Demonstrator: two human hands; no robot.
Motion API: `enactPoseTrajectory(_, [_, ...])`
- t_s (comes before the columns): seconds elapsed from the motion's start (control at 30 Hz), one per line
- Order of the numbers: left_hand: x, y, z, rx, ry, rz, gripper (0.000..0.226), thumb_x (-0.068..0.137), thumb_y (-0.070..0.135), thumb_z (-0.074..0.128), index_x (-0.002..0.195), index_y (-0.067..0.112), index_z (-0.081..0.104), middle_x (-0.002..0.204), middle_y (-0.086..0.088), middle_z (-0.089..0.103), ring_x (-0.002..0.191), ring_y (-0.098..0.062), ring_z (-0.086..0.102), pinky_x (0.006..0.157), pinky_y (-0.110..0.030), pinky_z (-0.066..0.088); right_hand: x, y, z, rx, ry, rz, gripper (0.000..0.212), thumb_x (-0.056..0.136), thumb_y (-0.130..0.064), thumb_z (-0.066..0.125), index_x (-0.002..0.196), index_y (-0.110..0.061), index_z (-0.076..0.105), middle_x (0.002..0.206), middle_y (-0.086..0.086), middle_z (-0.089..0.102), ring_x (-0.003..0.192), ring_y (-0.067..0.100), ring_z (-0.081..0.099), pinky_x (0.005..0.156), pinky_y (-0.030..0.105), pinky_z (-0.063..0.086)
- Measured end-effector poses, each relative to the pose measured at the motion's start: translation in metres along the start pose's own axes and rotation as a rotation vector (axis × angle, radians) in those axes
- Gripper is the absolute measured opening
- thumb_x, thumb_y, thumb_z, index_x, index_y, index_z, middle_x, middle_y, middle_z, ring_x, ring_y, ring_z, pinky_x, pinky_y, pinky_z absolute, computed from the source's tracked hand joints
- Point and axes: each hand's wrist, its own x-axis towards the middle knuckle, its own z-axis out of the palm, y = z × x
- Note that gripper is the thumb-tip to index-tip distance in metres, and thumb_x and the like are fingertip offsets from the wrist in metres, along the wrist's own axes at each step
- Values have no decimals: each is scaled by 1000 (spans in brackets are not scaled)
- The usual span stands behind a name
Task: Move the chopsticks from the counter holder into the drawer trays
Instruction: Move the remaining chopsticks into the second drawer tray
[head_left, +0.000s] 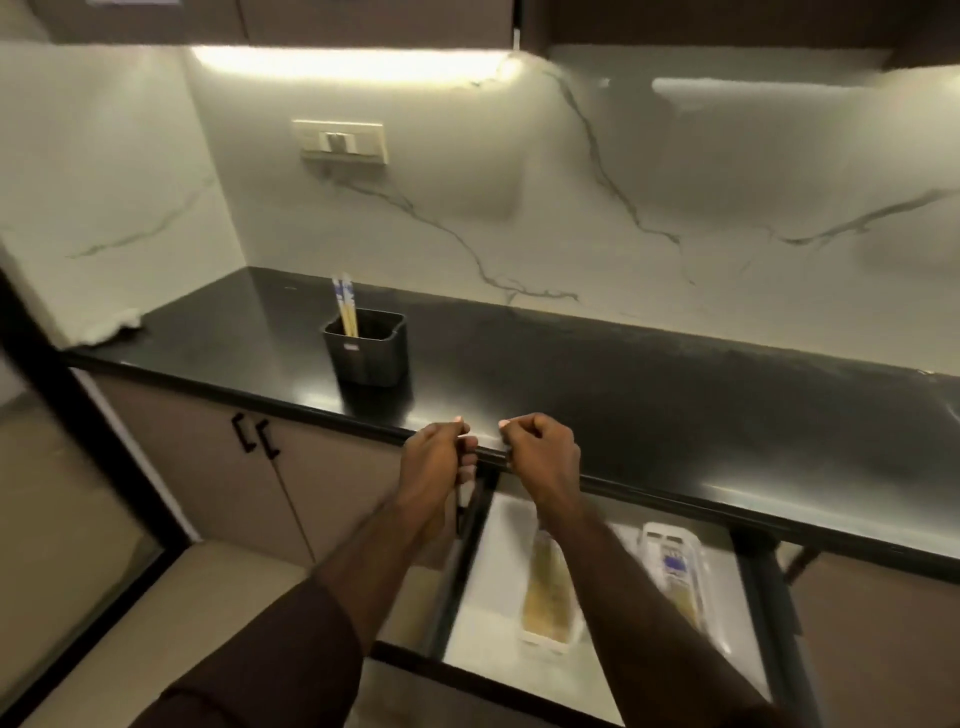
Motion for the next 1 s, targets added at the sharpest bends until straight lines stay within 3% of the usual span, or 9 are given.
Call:
enactPoseTrajectory(0.2, [32,56,-134,44,-45,52,19,97,18,50,101,6,64,88,-11,64,78,-21,55,61,-28,42,-14,-55,120,73,-28,-86,12,89,-28,68,83,-18,70,82,-1,71,84,20,69,84,46,59])
enactPoseTrajectory(0.43, [76,103,-224,44,15,78,18,97,20,50,101,9,64,96,-15,66,80,-22,58,64,-30,45,-9,-105,207,57,-85,-157,12,91,-29,66,88,-18,70,86,0,70,87,18,67,86,47,58])
enactPoseTrajectory(0.63, [119,121,-240,9,77,110,16,95,22,54,93,13,67,100,-13,70,82,-22,63,66,-32,50,20,-128,246,56,-74,-194,10,89,-30,68,81,-24,70,81,-5,70,81,16,67,84,48,58])
enactPoseTrajectory(0.77, [145,130,-232,-1,87,124,15,95,23,55,92,14,67,98,-13,71,83,-22,65,69,-34,52,43,-133,254,58,-89,-197,9,90,-29,67,87,-22,70,83,-5,70,82,14,66,83,45,59])
enactPoseTrajectory(0.87, [166,138,-221,0,88,142,16,96,22,53,96,13,66,99,-11,71,89,-23,66,81,-39,55,62,-137,257,31,-99,-210,11,92,-27,66,93,-17,70,85,-4,68,82,13,64,83,41,59])
enactPoseTrajectory(1.0, [199,147,-204,-2,55,134,15,97,21,52,95,15,65,97,-10,70,89,-23,65,85,-41,54,95,-143,262,3,-74,-211,8,92,-25,65,90,-19,69,84,-5,67,81,11,64,73,31,56])
